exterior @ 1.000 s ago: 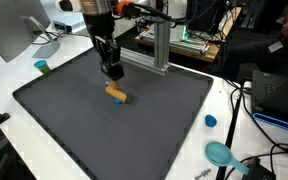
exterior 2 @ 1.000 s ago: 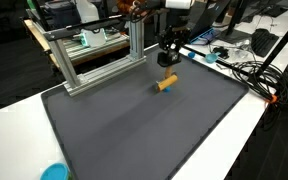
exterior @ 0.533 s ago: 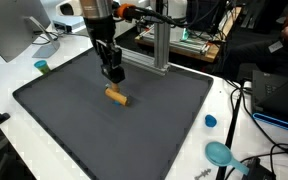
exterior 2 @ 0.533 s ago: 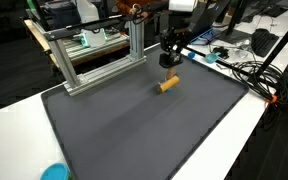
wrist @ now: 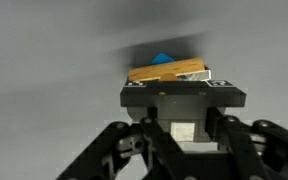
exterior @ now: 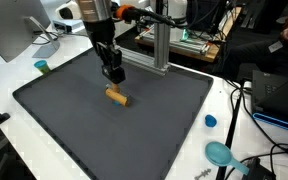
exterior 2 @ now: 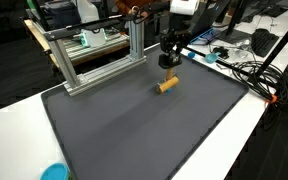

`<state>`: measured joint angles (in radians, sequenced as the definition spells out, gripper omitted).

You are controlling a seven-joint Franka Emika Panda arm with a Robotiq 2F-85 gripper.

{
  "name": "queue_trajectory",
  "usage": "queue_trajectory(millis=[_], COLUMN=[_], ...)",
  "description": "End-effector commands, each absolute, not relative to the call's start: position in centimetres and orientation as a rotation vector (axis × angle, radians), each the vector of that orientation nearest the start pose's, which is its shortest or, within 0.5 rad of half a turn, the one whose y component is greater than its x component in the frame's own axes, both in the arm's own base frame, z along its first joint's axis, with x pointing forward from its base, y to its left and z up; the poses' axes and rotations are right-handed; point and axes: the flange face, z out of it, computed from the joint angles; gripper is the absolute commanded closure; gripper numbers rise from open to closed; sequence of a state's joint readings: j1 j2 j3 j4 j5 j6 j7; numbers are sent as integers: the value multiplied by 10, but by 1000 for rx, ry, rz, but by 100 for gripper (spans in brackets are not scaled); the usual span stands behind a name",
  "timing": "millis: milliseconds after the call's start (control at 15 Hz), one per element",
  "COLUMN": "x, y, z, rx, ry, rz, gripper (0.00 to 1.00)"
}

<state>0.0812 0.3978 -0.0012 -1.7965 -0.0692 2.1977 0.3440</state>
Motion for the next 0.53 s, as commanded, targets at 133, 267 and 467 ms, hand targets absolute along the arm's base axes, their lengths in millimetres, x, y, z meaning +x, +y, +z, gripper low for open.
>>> queue_trajectory(millis=[133, 267, 467], x=[642, 644, 648], y=[45, 47, 49], z=[291, 291, 327], rx=[-3189, -3193, -3183], ry=[371, 386, 360], rz=[144, 131, 20], gripper=[78, 78, 53])
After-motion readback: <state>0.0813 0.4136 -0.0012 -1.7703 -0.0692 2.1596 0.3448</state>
